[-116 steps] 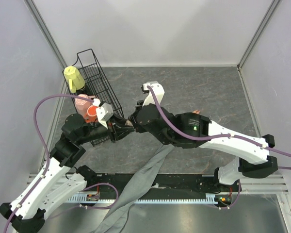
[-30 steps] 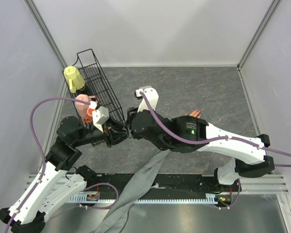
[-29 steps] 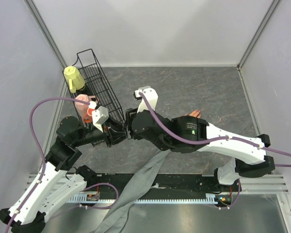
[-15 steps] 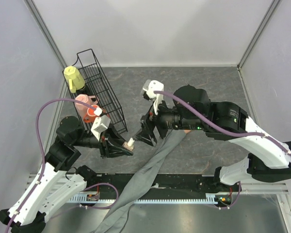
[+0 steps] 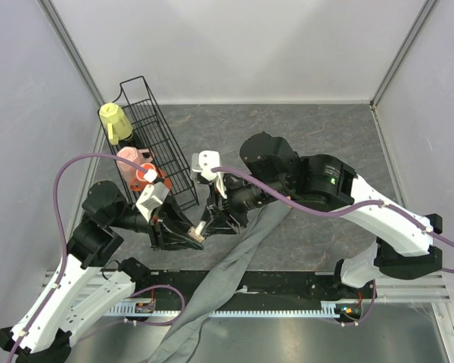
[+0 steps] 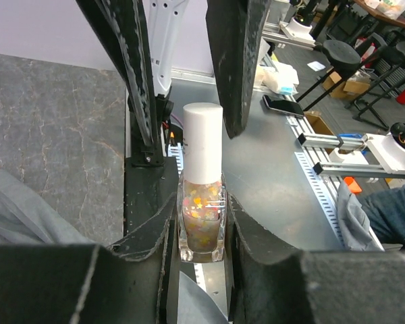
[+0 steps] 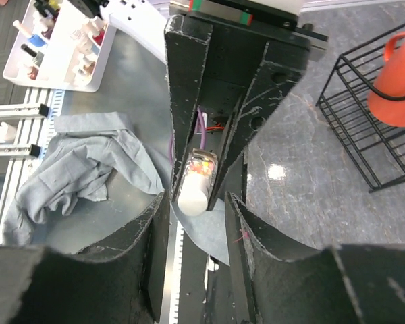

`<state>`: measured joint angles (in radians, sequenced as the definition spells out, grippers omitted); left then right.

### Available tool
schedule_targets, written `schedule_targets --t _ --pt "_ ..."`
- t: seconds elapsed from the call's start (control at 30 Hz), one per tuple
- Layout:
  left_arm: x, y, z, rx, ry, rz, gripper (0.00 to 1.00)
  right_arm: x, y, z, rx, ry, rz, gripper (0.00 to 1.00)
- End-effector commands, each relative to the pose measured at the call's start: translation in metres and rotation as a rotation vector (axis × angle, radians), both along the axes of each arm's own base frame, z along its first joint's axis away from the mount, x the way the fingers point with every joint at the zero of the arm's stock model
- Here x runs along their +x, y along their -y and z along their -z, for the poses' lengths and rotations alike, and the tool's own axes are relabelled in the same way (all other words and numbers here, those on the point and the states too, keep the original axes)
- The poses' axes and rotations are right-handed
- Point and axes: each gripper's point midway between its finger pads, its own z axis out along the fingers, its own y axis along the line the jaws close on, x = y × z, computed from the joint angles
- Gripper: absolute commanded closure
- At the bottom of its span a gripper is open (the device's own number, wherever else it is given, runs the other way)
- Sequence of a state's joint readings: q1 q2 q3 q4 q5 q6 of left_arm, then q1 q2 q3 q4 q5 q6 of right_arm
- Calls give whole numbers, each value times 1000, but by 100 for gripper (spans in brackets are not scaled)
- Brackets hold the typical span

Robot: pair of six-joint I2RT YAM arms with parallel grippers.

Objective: Paint the nails

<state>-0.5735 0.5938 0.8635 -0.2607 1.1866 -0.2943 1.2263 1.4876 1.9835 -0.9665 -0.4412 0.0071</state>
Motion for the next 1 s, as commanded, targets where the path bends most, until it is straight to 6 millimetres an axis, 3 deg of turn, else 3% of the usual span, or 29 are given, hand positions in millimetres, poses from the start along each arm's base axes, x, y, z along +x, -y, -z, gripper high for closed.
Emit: schedule_targets --t 0.0,0.13,0.4,0.5,0.6,0.63,0.7,0.73,0.8,0.83,0.87,0.9,0.93,0.97 --pt "-4 -1 -5 -2 -16 16 98 -9 -1 -17 53 12 -75 57" --pt "-3 -1 -4 -1 -12 18 98 -10 -6 -16 49 4 -88 61" --pt "-2 0 -5 -2 -7 16 98 -13 -11 -4 17 -17 -127 91" --pt "8 1 -6 6 20 -54 98 -14 -11 6 -11 -28 -134 100" --pt "49 -2 -6 46 74 -310 98 -4 -14 18 -50 -35 -66 100" --pt "77 -8 -6 61 98 -475 98 12 -15 26 -84 -34 43 100" --pt "103 -20 -12 54 168 -634 98 28 -20 24 -65 -32 162 100" --pt "124 -32 -14 53 195 -771 98 32 -24 35 -80 -112 241 100" --pt "137 -42 -17 36 263 -860 98 49 -40 19 35 -157 387 100" --pt "146 -47 -24 13 294 -913 98 49 -47 21 47 -257 495 100" --pt "149 -47 -26 5 309 -923 98 77 -41 27 48 -250 721 100" --pt "153 -46 -21 12 318 -929 98 87 -45 42 15 -276 837 100" --pt "155 -45 -25 -13 335 -932 98 80 -47 36 35 -278 907 100" --pt "160 -41 -17 2 326 -927 98 78 -46 41 35 -294 1000 100"
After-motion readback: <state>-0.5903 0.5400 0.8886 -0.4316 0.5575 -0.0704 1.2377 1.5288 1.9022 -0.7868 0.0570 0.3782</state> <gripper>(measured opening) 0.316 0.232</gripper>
